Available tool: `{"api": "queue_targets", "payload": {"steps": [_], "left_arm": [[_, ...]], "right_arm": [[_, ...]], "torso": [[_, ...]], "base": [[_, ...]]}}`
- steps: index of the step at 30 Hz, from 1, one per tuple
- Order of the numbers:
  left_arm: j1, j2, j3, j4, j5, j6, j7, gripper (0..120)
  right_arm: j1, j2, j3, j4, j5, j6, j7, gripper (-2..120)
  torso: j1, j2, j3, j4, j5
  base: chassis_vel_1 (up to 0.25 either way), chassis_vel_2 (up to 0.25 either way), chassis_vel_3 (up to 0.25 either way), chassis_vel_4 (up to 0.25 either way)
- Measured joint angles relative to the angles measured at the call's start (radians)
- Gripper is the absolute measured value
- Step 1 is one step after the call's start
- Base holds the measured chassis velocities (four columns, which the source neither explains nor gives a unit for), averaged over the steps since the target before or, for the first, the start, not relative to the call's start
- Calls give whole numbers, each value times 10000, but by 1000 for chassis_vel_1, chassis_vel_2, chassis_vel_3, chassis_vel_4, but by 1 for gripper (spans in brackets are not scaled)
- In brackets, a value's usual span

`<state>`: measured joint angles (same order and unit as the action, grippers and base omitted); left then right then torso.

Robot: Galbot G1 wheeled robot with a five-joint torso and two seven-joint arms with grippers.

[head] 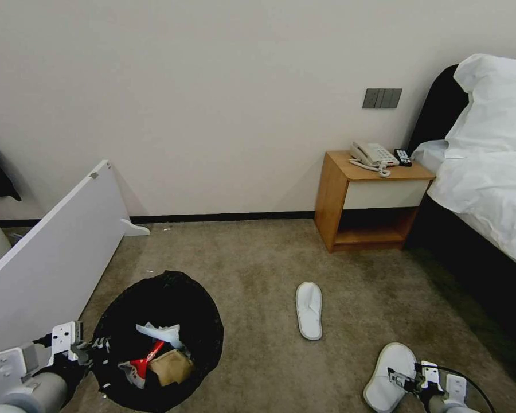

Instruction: Pick up the trash bin, then pick up the garbage from the floor and place it into the trash bin.

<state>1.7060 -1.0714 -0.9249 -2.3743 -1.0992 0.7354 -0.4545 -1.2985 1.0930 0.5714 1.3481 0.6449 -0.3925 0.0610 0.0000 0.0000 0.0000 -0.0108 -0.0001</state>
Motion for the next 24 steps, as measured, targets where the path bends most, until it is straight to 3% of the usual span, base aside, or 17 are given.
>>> {"api": "queue_targets", "payload": {"steps": [18,24], "left_arm": [[4,-9,7,-32,-1,0,-54,2],[0,-7,6,-37,-16,1,-59,2]], "right_arm": [[841,88,-94,-1081,258,54,-178,100],[1075,131,-100,-1511,315,87,-285,83]], "torso": [[0,0,0,-2,1],[0,0,1,0,1]], "base": [[0,0,0,0],[0,0,0,0]]}}
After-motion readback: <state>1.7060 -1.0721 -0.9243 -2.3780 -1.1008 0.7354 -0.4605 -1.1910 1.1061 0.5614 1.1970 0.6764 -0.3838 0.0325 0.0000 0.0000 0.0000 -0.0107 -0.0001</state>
